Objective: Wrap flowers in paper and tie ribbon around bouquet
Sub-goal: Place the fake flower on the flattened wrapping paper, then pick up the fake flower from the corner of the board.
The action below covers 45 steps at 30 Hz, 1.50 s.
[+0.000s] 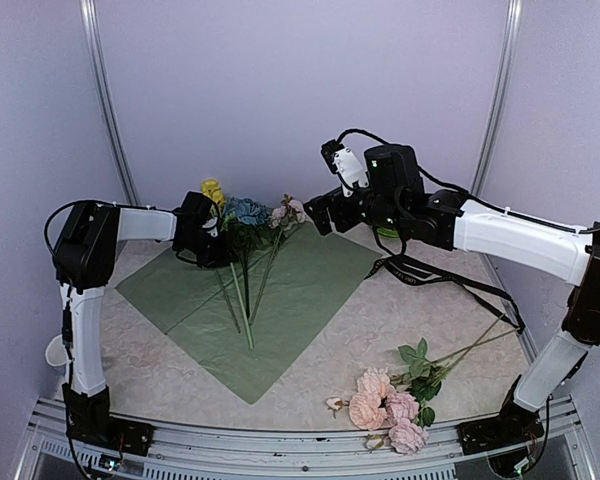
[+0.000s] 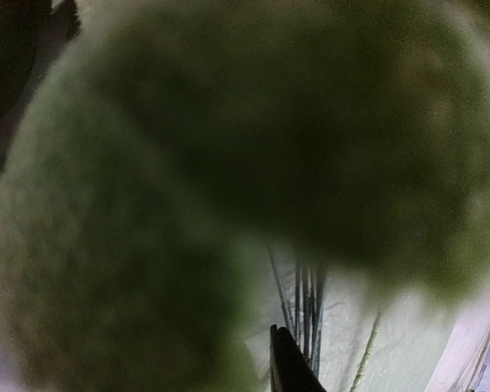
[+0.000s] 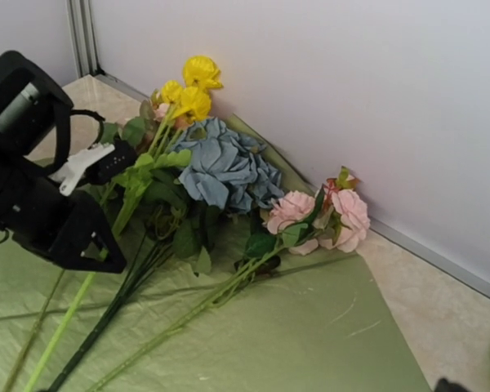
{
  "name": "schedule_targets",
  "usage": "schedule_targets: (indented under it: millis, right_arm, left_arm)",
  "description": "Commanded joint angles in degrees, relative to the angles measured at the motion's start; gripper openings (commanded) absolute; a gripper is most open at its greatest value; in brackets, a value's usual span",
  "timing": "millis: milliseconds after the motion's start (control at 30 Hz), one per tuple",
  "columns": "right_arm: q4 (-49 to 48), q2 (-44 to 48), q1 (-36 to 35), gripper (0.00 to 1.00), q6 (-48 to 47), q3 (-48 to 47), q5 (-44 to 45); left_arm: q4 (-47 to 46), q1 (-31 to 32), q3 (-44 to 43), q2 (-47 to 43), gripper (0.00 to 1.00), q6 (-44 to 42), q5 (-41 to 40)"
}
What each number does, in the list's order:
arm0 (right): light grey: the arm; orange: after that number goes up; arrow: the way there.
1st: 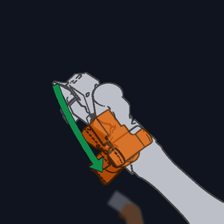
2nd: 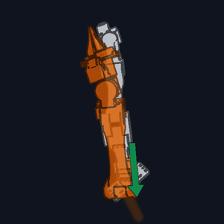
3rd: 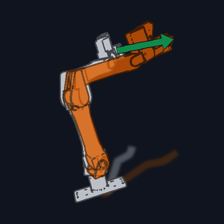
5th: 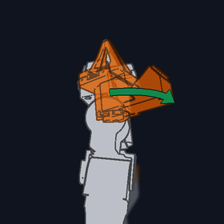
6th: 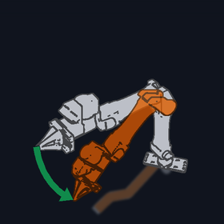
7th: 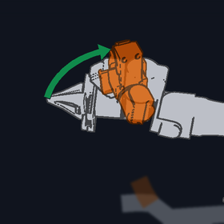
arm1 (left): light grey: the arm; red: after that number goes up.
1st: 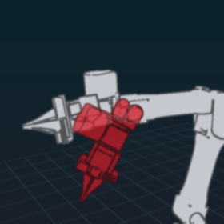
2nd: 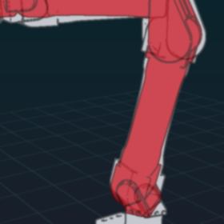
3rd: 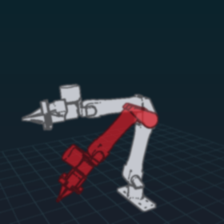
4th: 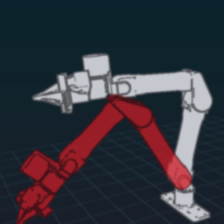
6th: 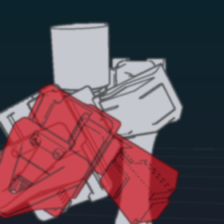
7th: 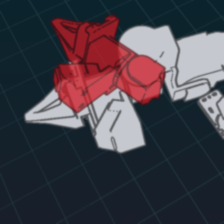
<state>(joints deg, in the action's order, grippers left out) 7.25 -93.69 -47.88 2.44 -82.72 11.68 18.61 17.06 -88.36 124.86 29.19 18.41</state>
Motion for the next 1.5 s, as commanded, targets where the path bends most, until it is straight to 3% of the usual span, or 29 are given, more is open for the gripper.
schedule_targets:
  millis: [0,133,333,467,667,900,1067,1167,1467]
  right_arm:
    - [0.75,-0.33,-0.18,1.00,-0.17,-0.77,-0.73]
    - [1.41,-0.41,-0.17,1.00,-0.22,-1.05,-1.66]
    - [2.29,1.80,-0.15,1.00,-4.40,0.94,-4.87]
    - [4.84,5.44,-0.20,1.00,-14.29,3.76,-8.36]
    - [18.51,10.78,0.52,0.97,-26.23,7.10,-8.17]
    - [25.78,18.77,4.18,0.96,-27.19,13.98,-5.33]
    - [32.05,20.29,5.49,0.96,-27.62,17.61,3.87]
    - [37.52,20.17,5.98,0.97,-28.79,18.81,6.80]
    - [54.79,24.80,6.39,0.99,-33.06,26.83,-3.57]
  left_arm:
    - [1.84,-0.23,1.00,-0.01,0.23,-2.37,-4.06]
    - [3.12,0.03,0.38,-0.79,0.41,-3.68,-8.19]
    - [6.30,0.49,-1.75,-1.27,0.49,-6.02,-12.53]
    - [7.43,0.78,-2.31,-2.42,0.52,-6.89,-13.88]
    - [5.75,1.36,-1.45,-6.95,0.53,-6.69,-9.71]
    - [5.32,1.09,-0.47,-12.99,0.54,-7.00,-7.75]
    - [5.82,-2.35,8.54,-17.84,0.48,-6.55,-13.09]
    - [3.81,-3.06,14.98,-19.01,0.46,-5.89,-12.10]
    - [1.51,-2.44,22.20,-18.37,0.36,-6.15,-14.61]
